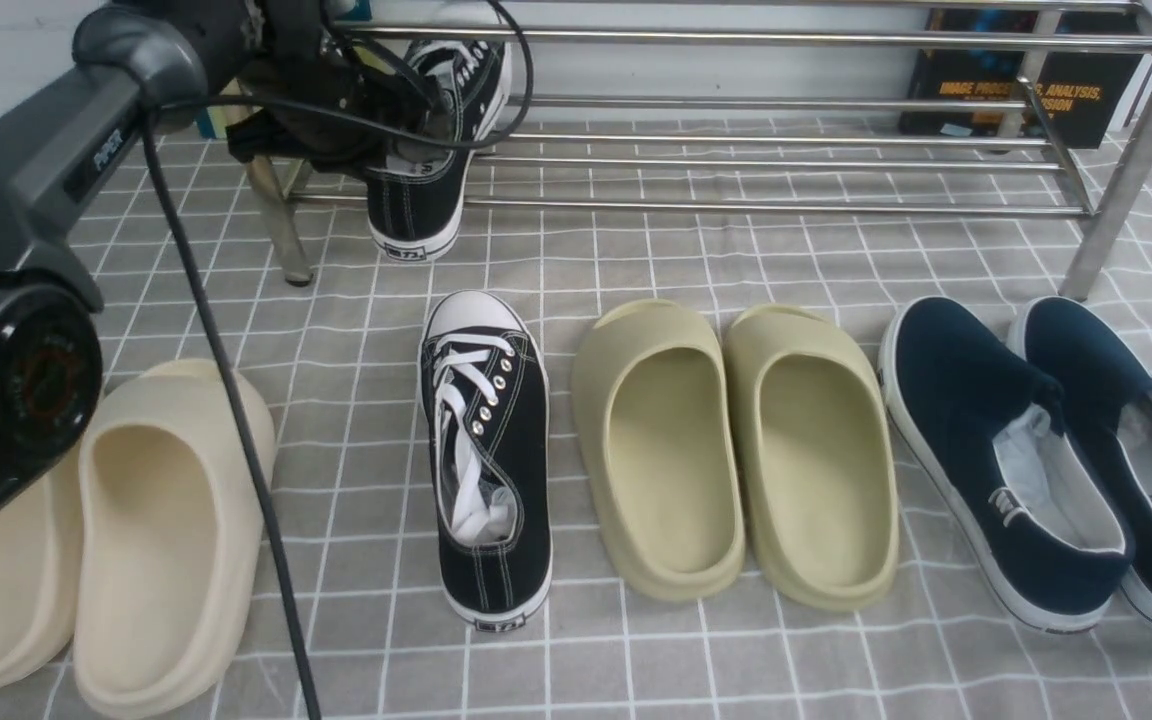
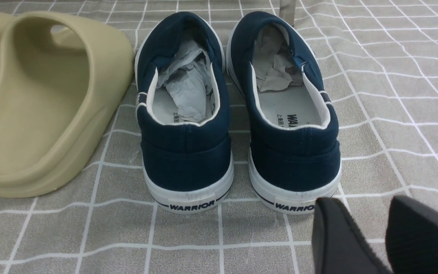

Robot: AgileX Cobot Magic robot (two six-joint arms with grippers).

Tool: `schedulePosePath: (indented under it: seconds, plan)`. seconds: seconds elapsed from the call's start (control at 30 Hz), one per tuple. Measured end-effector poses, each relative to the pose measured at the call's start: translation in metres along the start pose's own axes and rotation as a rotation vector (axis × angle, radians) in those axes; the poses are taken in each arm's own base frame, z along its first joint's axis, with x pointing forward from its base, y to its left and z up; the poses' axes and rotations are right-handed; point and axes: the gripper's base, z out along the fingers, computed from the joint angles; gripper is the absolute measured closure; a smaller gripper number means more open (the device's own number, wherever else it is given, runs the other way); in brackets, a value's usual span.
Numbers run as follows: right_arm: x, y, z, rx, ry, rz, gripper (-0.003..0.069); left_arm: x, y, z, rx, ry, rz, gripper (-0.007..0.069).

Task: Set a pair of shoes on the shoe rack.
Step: Use the left arm to put a shoe into the shoe rack, then use the left arm to grab the shoe closest to it

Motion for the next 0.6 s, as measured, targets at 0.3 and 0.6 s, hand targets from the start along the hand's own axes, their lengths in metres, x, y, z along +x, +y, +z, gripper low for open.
schedulePosePath:
  seconds: [0.3, 0.6]
  plan:
    - [0.0, 0.0, 0.0, 0.0, 0.0, 0.0, 0.0419, -0.007, -0.002, -0.014, -0.004, -0.02, -0.02, 0.0433]
    - [0.0, 0.0, 0.0, 0.0, 0.0, 0.0, 0.0419, -0.024, -0.005, -0.125, -0.042, -0.007, 0.07, 0.0394]
